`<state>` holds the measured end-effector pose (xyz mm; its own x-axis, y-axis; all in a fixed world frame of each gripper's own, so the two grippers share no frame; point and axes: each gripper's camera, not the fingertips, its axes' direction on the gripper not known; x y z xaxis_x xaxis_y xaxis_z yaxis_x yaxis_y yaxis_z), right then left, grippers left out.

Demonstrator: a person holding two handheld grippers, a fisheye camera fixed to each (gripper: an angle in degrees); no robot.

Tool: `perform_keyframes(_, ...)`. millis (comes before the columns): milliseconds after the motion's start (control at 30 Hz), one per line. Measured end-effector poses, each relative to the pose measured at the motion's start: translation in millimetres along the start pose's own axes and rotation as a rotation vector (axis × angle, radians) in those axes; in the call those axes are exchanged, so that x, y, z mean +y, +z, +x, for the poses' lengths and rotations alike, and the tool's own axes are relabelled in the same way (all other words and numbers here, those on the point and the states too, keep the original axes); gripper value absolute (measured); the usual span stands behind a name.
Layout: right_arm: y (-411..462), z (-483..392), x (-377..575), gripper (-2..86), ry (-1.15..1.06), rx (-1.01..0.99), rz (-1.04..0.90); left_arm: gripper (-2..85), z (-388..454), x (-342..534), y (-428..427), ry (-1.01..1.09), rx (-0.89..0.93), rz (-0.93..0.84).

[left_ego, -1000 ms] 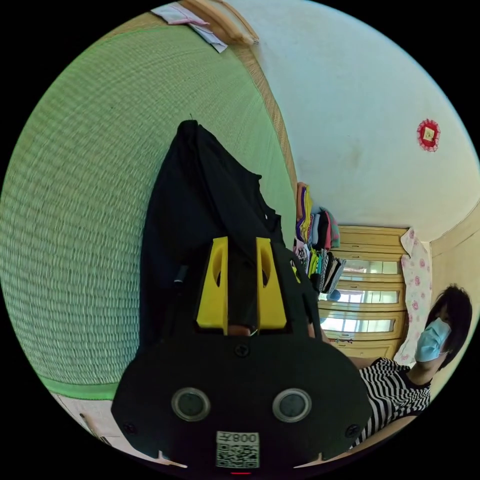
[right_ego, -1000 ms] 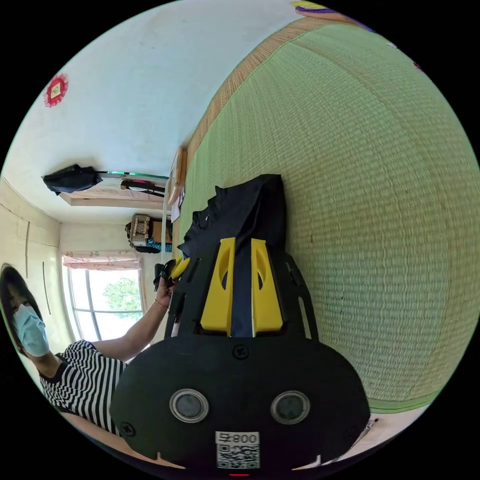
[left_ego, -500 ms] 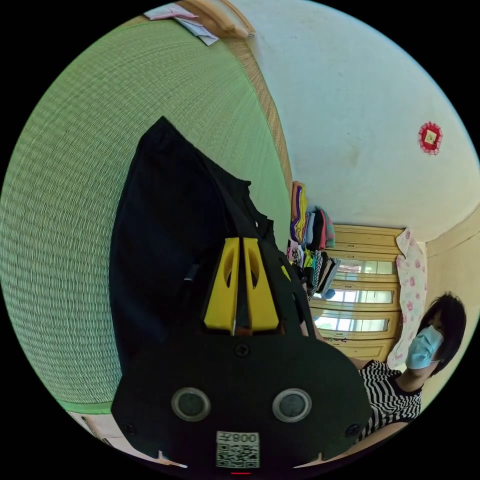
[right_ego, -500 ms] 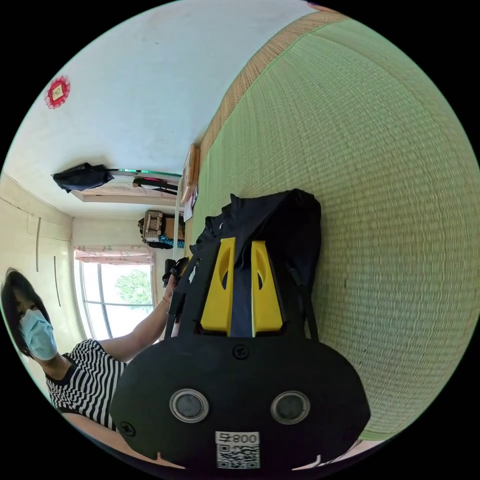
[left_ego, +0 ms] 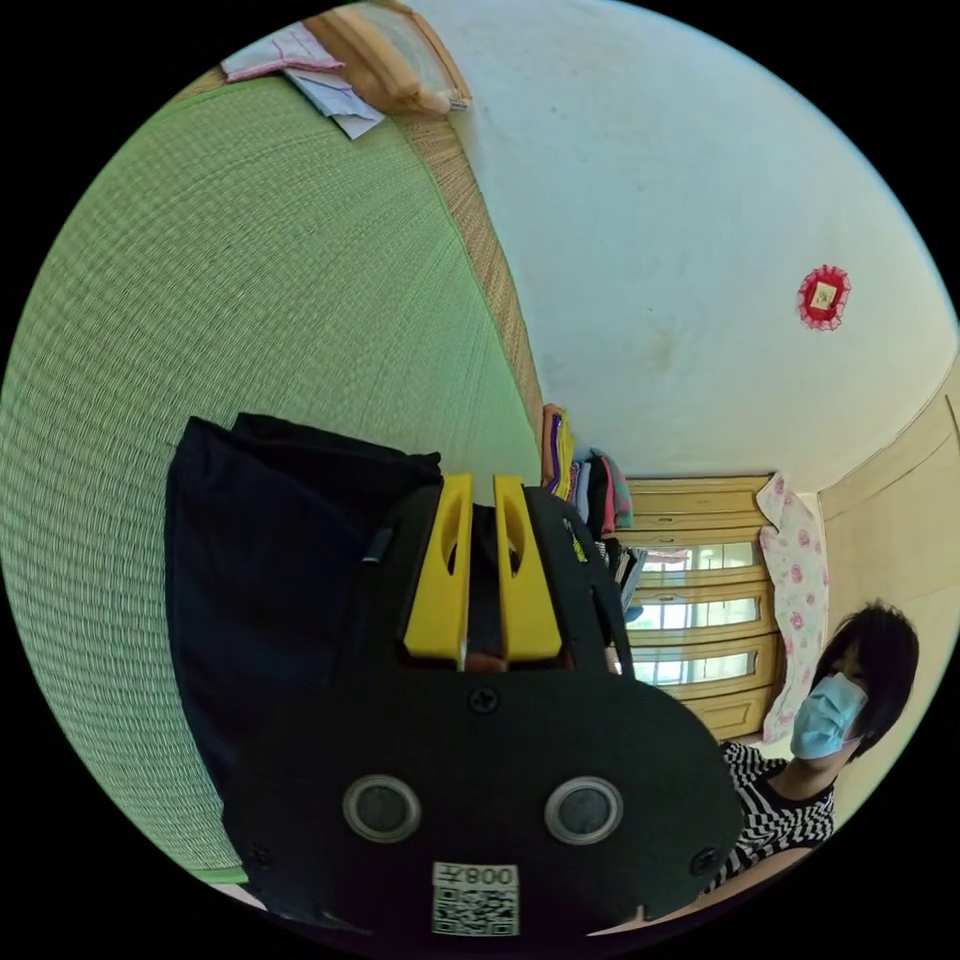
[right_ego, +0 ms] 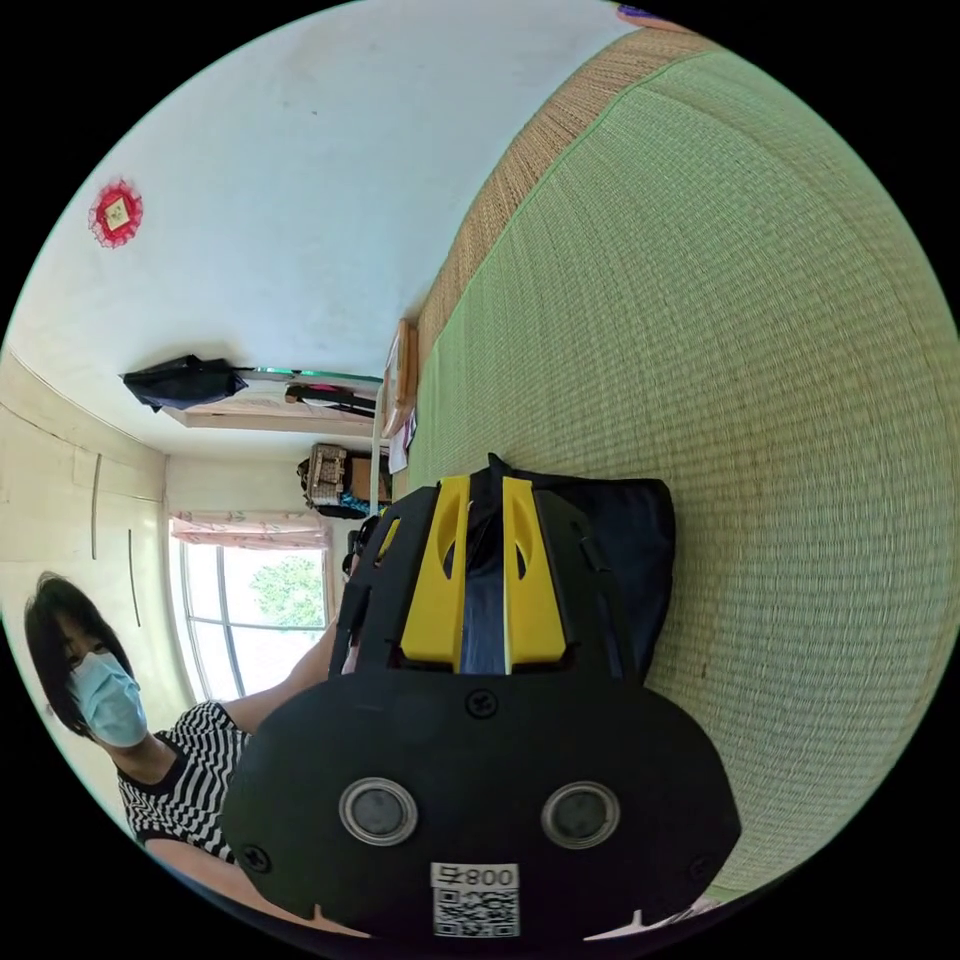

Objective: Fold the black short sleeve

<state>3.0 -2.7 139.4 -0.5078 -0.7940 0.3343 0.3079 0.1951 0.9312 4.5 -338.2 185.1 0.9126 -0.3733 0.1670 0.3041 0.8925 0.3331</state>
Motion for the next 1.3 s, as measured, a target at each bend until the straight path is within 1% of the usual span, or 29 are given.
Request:
perform_keyframes(133,3,-13,2,6.2,-0.027,-0.015,-0.010,3.7,19,13,2,0.045,-0.004,-0.060)
perform_keyframes(300,16,-39,22,5.6,-0.098,0.047,-0.073,3.3,27,24,4,0.034,-0.022,-0.104)
perform_keyframes(433,36,-45,29,4.6,-0.098,0.103,-0.137,2.8,37,23,20,0.016,-0.030,-0.162)
perform_keyframes(567,64,-55,19,3.0,-0.098,0.181,-0.203,2.2,66,15,41,0.064,-0.074,-0.252)
perform_keyframes(700,88,-72,6,1.8,-0.123,0.186,-0.244,1.8,94,12,61,0.124,-0.109,-0.339)
perform_keyframes(867,96,-95,-15,0.7,-0.147,0.188,-0.236,1.4,129,10,81,0.181,-0.175,-0.442)
perform_keyframes(1000,92,-108,-34,0.3,-0.150,0.156,-0.208,1.2,152,4,84,0.216,-0.230,-0.468)
perform_keyframes(1100,85,-116,-44,0.1,-0.149,0.156,-0.192,1.1,171,-3,83,0.249,-0.316,-0.474)
perform_keyframes(1167,81,-119,-48,0.1,-0.146,0.157,-0.184,1.1,186,-11,78,0.265,-0.353,-0.447)
perform_keyframes(1300,69,-121,-56,0.0,-0.124,0.153,-0.163,1.1,207,-27,69,0.263,-0.371,-0.388)
